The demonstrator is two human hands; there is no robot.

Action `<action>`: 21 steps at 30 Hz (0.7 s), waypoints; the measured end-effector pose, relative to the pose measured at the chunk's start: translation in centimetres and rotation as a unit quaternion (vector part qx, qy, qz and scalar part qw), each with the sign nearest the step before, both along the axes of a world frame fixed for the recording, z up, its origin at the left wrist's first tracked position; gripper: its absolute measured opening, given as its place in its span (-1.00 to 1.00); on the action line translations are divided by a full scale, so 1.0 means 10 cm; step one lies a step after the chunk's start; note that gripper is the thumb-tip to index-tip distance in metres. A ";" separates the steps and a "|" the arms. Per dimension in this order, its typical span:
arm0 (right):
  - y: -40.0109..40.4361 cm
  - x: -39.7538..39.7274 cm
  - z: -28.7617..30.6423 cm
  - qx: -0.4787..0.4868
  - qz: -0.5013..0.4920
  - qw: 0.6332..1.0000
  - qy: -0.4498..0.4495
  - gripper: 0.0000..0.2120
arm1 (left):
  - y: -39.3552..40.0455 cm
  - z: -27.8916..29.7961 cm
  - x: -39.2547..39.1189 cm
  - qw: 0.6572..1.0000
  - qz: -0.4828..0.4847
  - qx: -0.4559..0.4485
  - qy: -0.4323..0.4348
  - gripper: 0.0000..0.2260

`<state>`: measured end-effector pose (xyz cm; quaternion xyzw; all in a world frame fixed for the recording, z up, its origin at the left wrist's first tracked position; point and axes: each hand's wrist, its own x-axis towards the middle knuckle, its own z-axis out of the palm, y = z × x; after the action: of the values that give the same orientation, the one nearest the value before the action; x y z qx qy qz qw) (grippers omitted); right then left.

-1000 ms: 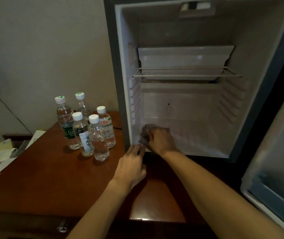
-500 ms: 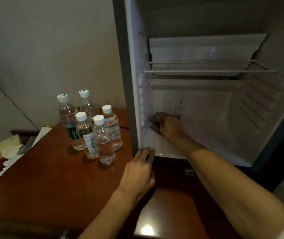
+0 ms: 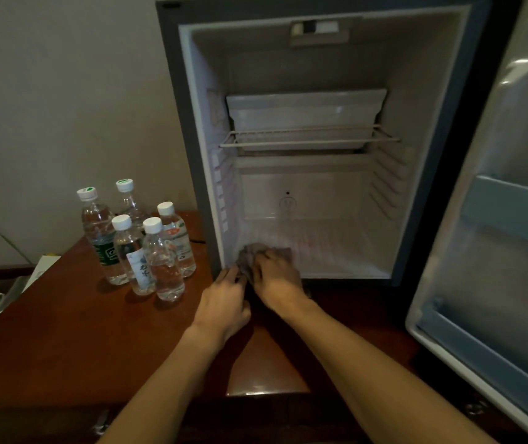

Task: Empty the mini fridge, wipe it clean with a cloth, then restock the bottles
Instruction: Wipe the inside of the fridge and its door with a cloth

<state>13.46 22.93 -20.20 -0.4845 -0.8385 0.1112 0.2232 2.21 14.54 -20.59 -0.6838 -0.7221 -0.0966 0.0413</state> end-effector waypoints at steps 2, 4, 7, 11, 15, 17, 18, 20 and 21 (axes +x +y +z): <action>-0.02 0.02 -0.02 0.011 0.004 1.000 0.002 -0.74 | 0.00 0.00 0.00 1.000 0.000 0.003 0.001 -0.52; 0.01 0.00 0.00 0.005 0.002 1.000 -0.004 -0.74 | -0.01 -0.01 -0.01 1.000 -0.001 0.010 -0.003 -0.51; 0.11 -0.03 0.08 0.001 0.004 1.000 -0.003 -0.74 | 0.01 -0.05 -0.03 1.000 -0.004 0.018 -0.001 -0.49; 0.34 -0.06 0.16 0.022 0.025 0.999 0.024 -0.74 | 0.03 -0.08 -0.07 1.000 -0.015 0.023 0.004 -0.41; 0.69 -0.18 0.23 0.024 0.029 0.999 0.021 -0.70 | 0.05 -0.10 -0.14 0.999 -0.041 0.030 0.015 -0.37; 0.87 -0.24 0.25 0.017 0.028 0.999 0.024 -0.71 | 0.05 -0.11 -0.18 0.998 -0.050 0.037 0.018 -0.37; 0.96 -0.27 0.26 0.011 0.023 0.999 0.022 -0.71 | 0.06 -0.12 -0.19 0.998 -0.052 0.041 0.018 -0.37; 1.09 -0.31 0.28 0.001 0.017 1.000 0.018 -0.71 | 0.07 -0.13 -0.20 0.998 -0.052 0.042 0.019 -0.38; 1.13 -0.33 0.28 -0.001 0.015 1.000 0.016 -0.72 | 0.08 -0.13 -0.19 0.998 -0.051 0.040 0.021 -0.38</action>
<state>10.15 34.25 -17.43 -0.4700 -0.8419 0.1235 0.2345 0.33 15.35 -21.89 -0.7191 -0.6811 -0.1134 0.0790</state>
